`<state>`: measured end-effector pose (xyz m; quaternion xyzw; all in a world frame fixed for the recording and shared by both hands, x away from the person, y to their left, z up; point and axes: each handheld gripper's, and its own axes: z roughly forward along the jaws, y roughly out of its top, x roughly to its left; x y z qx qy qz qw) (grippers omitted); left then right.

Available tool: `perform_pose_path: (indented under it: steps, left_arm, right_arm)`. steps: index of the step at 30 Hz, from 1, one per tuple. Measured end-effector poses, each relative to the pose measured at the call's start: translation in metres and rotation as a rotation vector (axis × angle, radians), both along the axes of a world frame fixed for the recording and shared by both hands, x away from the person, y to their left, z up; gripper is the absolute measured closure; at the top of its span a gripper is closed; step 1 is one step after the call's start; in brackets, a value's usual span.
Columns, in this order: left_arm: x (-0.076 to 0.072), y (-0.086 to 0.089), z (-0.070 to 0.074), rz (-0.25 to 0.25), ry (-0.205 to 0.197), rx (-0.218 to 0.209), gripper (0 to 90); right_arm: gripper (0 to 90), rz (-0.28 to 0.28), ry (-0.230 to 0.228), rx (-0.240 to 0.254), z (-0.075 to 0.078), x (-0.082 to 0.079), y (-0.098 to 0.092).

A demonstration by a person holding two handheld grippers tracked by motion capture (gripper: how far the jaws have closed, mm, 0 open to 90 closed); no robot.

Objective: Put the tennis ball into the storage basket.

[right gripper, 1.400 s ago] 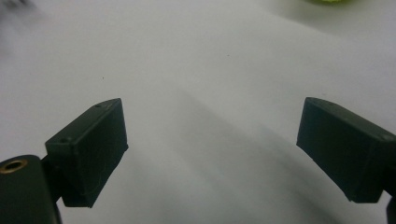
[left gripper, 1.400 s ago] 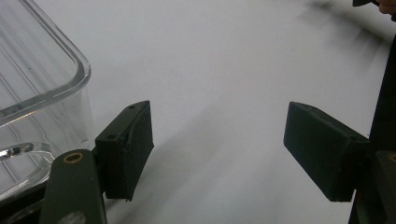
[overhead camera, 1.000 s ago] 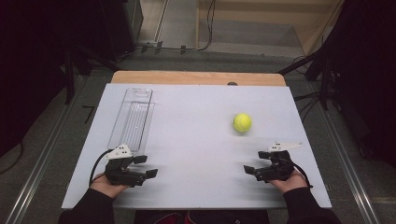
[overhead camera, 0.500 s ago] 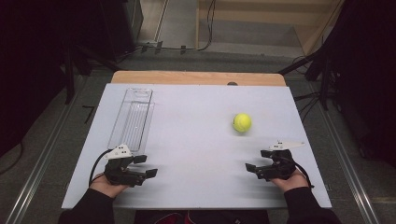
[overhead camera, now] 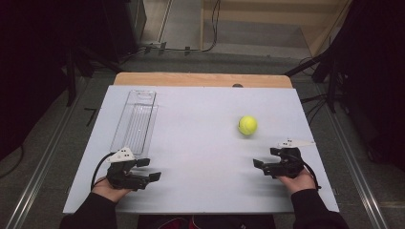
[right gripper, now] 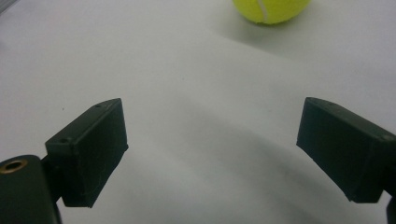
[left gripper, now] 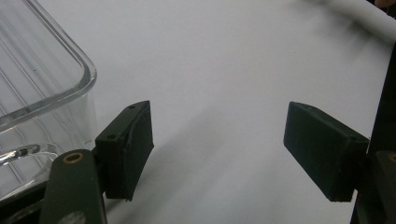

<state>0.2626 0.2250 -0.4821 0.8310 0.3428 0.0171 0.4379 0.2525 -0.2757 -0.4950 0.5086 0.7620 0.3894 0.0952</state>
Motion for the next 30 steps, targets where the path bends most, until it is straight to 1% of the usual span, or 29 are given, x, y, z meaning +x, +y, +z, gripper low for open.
perform_pose_path:
  steps: [1, 5, 8, 15, 19, 21, 27, 28, 30]
  left_arm:
    - [0.0, 0.0, 0.0, 0.0, 0.0, 0.0, 24.4]
    - [0.0, 0.0, 0.0, 0.002, 0.001, -0.001, 24.5]
    - [0.0, 0.0, 0.0, 0.001, 0.001, 0.001, 24.4]
    - [0.0, 0.0, 0.0, 0.003, 0.002, 0.002, 24.4]
    - [0.0, 0.0, -0.001, 0.001, 0.001, 0.002, 24.4]
    - [0.0, 0.001, 0.0, 0.0, 0.002, 0.002, 24.4]
    - [0.0, 0.001, 0.0, 0.001, 0.002, 0.0, 24.4]
    - [0.0, 0.001, 0.0, 0.0, 0.002, 0.0, 24.4]
    - [0.0, 0.001, 0.0, 0.001, 0.002, 0.0, 24.4]
  right_arm:
    - [6.9, 0.002, -0.003, -0.006, 0.0, 0.003, 0.001]
    - [6.9, -0.007, -0.015, -0.001, 0.004, 0.009, 0.001]
    - [6.9, -0.013, -0.014, -0.002, 0.005, 0.012, 0.001]
    - [6.9, -0.008, -0.025, -0.002, 0.012, 0.021, 0.002]
    - [6.9, -0.002, -0.022, -0.013, 0.017, 0.028, 0.004]
    - [6.9, -0.005, -0.031, -0.025, 0.021, 0.032, 0.005]
    - [6.9, -0.003, -0.029, -0.021, 0.024, 0.038, 0.006]
    - [6.9, -0.004, -0.024, -0.017, 0.027, 0.042, 0.007]
    - [6.9, 0.001, -0.028, -0.01, 0.029, 0.045, 0.007]
